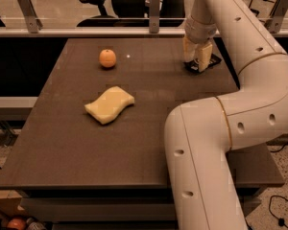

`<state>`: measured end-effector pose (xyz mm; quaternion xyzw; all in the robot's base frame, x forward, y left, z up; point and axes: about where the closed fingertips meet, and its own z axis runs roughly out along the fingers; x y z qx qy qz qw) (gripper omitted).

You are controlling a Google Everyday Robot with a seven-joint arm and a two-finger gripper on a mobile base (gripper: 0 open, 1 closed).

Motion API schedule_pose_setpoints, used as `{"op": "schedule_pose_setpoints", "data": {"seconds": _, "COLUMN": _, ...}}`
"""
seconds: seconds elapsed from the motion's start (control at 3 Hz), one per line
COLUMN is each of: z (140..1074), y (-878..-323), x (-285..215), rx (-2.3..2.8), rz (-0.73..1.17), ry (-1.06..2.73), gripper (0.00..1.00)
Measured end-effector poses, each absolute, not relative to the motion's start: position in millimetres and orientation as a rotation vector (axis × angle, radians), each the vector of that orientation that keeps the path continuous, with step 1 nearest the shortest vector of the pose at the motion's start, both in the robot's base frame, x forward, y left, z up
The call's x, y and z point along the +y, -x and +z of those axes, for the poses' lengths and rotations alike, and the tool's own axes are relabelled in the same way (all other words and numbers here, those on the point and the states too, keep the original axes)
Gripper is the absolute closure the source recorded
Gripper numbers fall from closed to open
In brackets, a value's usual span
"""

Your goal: Move rxbar chocolate near sponge

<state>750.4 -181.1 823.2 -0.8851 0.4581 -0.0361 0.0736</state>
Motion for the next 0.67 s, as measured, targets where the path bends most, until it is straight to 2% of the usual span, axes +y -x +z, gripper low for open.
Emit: {"op": "schedule_pose_setpoints", "data": {"seconds": 0.67, "z": 823.1, "y": -750.5, "x": -181.1, "rx": 1.375, "rz": -0.109, "ry": 2.657, "gripper": 1.0}}
